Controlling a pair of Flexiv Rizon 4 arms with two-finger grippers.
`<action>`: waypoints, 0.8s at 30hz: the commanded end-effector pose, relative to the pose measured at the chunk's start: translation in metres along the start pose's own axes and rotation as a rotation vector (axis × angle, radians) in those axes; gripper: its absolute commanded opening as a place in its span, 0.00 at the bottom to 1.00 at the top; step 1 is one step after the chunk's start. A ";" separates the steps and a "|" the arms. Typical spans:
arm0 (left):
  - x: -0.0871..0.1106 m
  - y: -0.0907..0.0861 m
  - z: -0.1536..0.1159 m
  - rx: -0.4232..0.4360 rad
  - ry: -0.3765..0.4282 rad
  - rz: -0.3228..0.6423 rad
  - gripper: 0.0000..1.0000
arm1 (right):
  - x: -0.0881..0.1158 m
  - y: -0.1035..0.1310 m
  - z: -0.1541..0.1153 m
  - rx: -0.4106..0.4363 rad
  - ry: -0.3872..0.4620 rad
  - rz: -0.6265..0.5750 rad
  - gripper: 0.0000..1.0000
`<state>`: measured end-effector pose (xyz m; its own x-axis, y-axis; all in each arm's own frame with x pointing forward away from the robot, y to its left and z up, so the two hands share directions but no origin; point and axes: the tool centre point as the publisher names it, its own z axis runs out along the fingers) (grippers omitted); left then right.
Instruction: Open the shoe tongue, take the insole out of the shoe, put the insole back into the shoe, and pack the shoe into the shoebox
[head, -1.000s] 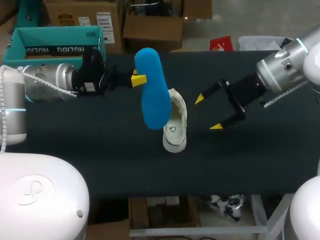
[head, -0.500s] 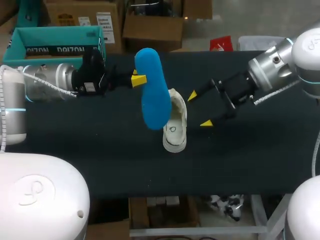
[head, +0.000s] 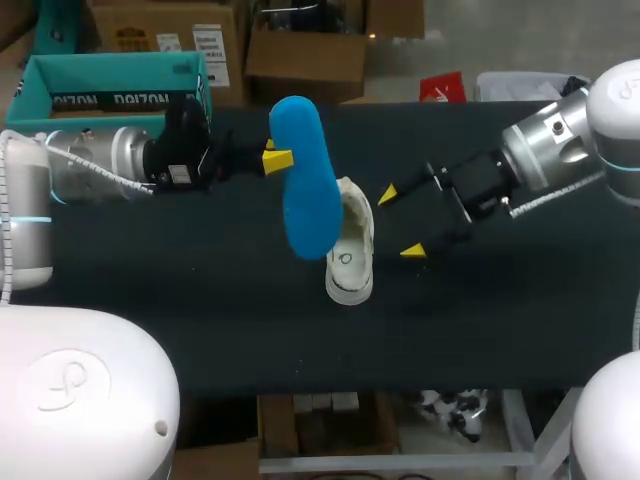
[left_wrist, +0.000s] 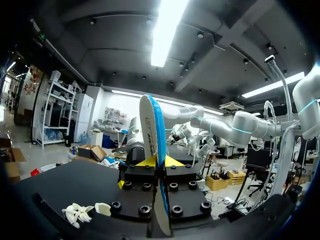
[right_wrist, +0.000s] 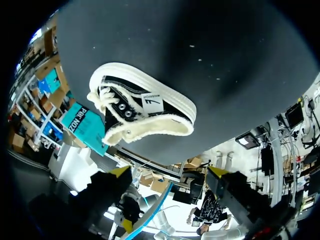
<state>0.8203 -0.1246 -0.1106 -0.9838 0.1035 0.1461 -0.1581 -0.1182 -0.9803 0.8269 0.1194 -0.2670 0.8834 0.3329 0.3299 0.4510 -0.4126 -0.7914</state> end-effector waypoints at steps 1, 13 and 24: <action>0.003 0.004 0.005 0.010 0.014 0.060 0.00 | 0.003 0.003 0.003 0.026 0.001 0.022 1.00; 0.007 0.027 0.021 0.001 0.090 0.287 0.00 | 0.002 0.000 0.019 0.201 0.062 0.114 1.00; -0.016 0.075 0.042 0.001 0.129 0.461 0.00 | 0.002 -0.007 0.032 0.296 0.072 0.140 0.85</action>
<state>0.8097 -0.1679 -0.1645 -0.9361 0.1533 -0.3165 0.2981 -0.1312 -0.9455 0.8188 0.1499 -0.2737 0.9464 0.2208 0.2358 0.2841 -0.2214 -0.9329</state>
